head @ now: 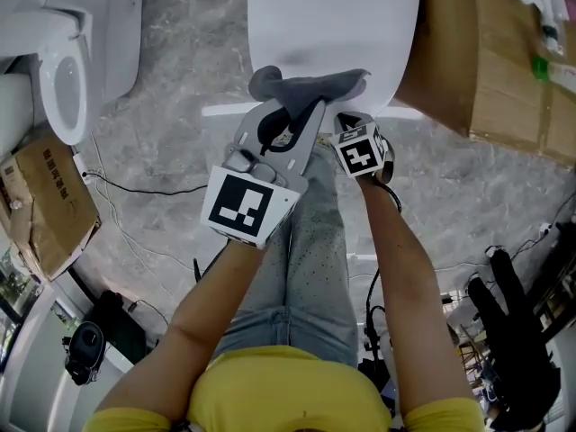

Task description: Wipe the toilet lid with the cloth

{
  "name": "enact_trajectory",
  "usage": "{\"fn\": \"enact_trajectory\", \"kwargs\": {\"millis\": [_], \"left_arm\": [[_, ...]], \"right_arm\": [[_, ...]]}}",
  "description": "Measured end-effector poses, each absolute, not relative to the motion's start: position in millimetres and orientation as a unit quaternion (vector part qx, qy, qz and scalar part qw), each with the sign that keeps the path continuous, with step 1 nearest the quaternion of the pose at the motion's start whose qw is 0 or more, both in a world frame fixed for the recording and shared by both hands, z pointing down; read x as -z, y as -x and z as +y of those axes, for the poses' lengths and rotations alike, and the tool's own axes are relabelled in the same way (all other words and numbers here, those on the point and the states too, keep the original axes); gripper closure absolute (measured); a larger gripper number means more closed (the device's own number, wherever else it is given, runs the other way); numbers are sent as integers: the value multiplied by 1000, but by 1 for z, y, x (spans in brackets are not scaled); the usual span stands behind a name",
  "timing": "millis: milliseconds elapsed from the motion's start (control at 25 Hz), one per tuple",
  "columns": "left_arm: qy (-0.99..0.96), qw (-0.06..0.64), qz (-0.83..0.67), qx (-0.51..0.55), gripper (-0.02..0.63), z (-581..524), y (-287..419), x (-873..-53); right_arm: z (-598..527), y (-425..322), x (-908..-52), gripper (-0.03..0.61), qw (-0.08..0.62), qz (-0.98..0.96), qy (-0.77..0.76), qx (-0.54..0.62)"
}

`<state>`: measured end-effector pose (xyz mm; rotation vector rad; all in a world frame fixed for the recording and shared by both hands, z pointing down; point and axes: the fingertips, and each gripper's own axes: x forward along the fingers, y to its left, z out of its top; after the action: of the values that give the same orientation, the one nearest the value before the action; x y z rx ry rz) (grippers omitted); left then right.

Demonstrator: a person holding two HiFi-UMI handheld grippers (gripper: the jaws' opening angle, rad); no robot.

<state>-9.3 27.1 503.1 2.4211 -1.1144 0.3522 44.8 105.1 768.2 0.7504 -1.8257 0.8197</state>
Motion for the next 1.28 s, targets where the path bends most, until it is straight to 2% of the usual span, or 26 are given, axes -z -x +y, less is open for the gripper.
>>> {"fn": "enact_trajectory", "kwargs": {"millis": [280, 640, 1000, 1280], "left_arm": [[-878, 225, -396, -148, 595, 16, 7, -524], [-881, 214, -394, -154, 595, -12, 3, -531], [-875, 201, -393, -199, 595, -69, 6, -589], [-846, 204, -433, -236, 595, -151, 33, -675]], "right_arm": [[59, -46, -704, 563, 377, -783, -406, -283], [17, -57, -600, 563, 283, -801, -487, -200], [-18, -59, -522, 563, 241, -813, -518, -108], [-39, -66, -513, 563, 273, -812, -508, -84]]}}
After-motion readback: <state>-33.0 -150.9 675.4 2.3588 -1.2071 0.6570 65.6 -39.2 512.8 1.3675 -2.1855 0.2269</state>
